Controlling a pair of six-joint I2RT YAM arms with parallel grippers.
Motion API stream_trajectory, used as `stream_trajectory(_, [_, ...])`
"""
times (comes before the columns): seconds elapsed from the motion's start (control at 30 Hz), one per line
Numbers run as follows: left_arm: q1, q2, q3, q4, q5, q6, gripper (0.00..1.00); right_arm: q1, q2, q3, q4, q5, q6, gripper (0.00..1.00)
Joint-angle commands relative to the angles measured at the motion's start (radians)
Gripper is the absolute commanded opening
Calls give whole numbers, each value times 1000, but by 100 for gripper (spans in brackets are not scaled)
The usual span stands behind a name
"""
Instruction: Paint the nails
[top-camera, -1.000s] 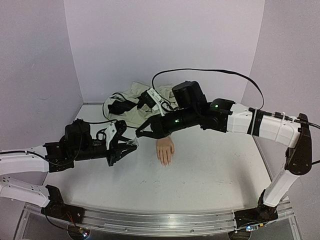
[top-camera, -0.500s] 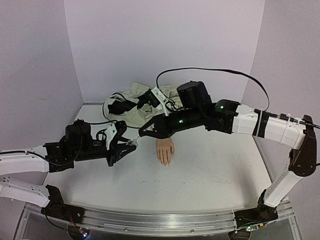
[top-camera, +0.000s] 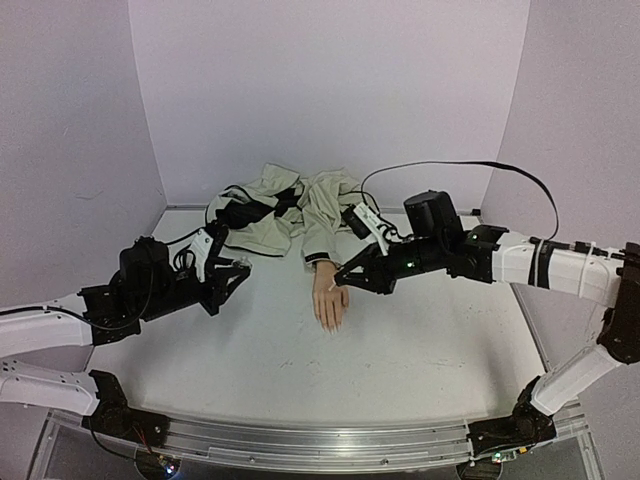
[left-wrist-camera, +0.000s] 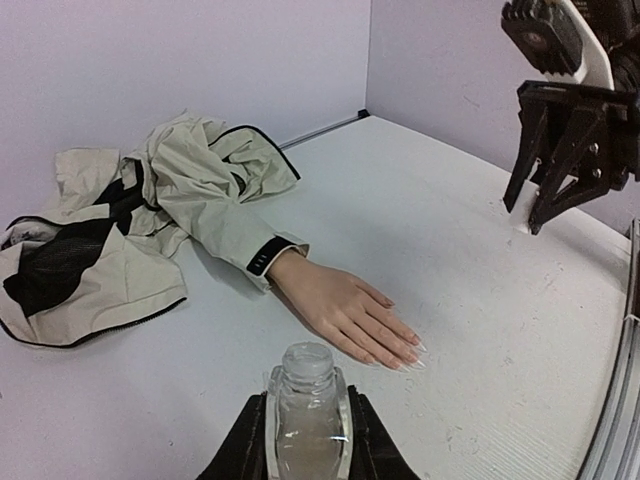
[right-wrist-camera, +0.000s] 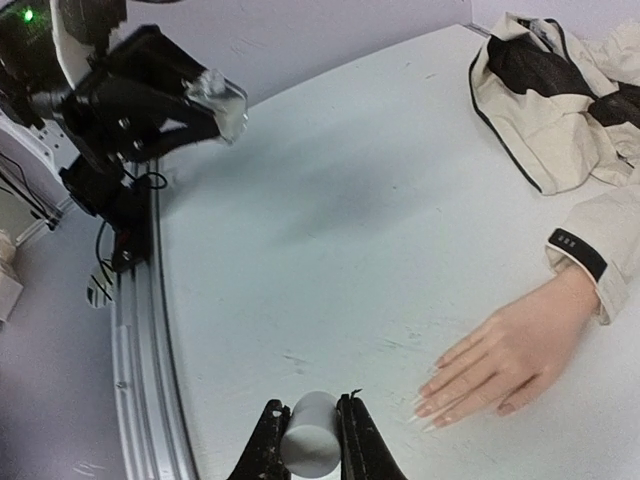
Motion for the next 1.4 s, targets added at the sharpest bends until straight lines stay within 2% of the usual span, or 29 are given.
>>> stream_trajectory(0.0, [55, 27, 60, 36, -13, -47, 0, -27, 38, -37, 54, -12, -172, 0])
stream_trajectory(0.17, [111, 142, 142, 39, 20, -53, 0, -34, 88, -71, 64, 34, -258, 0])
stream_trajectory(0.3, [121, 218, 204, 48, 38, -25, 0, -34, 153, -78, 80, 113, -268, 0])
stream_trajectory(0.43, [128, 261, 231, 69, 45, 3, 0, -33, 215, -87, 114, 94, -284, 0])
stream_trajectory(0.7, [134, 284, 208, 127, 42, 23, 0, -34, 326, -55, 144, 66, -291, 0])
stream_trajectory(1.37, [149, 297, 201, 152, 54, 30, 0, -32, 356, -48, 167, 74, -285, 0])
